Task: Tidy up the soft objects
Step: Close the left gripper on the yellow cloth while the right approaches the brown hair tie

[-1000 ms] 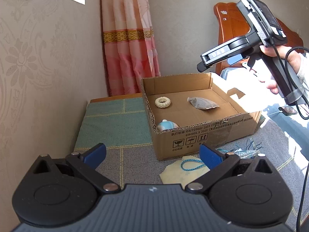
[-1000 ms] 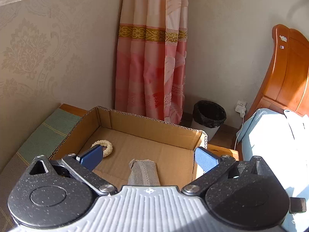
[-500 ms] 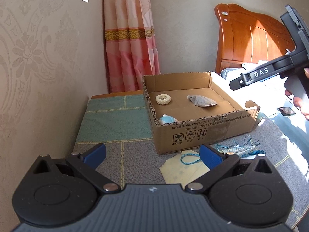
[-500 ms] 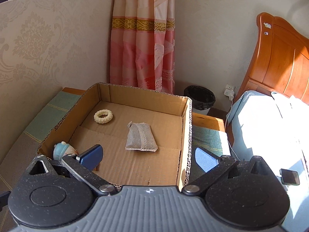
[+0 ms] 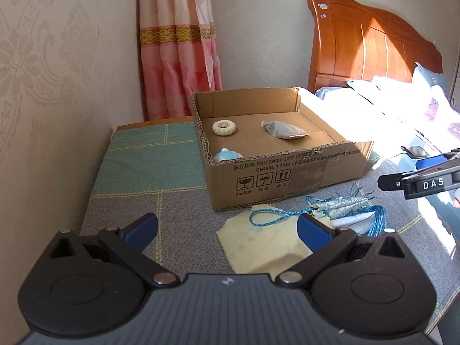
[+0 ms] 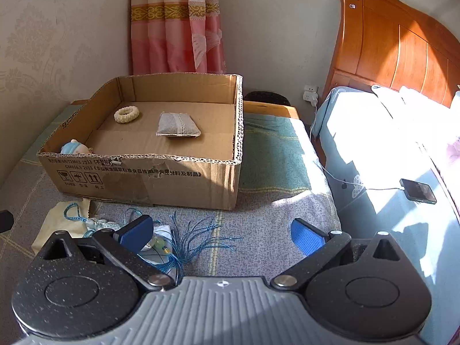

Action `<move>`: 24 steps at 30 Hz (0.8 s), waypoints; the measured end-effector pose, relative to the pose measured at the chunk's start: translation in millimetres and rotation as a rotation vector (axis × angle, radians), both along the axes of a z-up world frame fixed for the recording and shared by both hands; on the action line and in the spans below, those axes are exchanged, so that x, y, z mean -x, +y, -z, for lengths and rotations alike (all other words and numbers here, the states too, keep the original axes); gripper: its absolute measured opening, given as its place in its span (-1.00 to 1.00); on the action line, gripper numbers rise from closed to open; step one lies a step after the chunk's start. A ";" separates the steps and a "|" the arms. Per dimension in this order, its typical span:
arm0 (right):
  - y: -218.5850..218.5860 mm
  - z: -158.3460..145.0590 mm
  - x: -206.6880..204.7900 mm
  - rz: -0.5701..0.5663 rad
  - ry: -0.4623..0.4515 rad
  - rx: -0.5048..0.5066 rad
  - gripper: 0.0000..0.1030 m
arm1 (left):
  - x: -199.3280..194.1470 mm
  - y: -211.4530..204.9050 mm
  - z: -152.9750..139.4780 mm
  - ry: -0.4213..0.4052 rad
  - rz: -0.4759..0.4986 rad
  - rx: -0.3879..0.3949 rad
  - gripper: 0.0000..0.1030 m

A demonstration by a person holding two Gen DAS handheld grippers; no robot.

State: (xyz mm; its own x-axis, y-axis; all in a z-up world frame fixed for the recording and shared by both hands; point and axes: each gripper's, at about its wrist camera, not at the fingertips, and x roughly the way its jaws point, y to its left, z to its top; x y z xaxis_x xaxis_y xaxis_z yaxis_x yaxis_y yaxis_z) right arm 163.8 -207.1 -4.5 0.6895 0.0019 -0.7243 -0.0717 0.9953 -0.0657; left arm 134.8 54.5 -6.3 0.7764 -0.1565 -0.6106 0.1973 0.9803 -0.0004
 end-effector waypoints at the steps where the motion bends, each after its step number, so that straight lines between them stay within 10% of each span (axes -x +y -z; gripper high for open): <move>1: -0.7 3.8 4.8 0.001 0.002 -0.002 1.00 | -0.9 -1.9 1.7 0.009 0.008 0.002 0.99; 24: 18.4 39.7 44.5 -0.154 0.098 0.001 1.00 | -37.3 -45.3 47.5 0.134 0.118 -0.027 0.99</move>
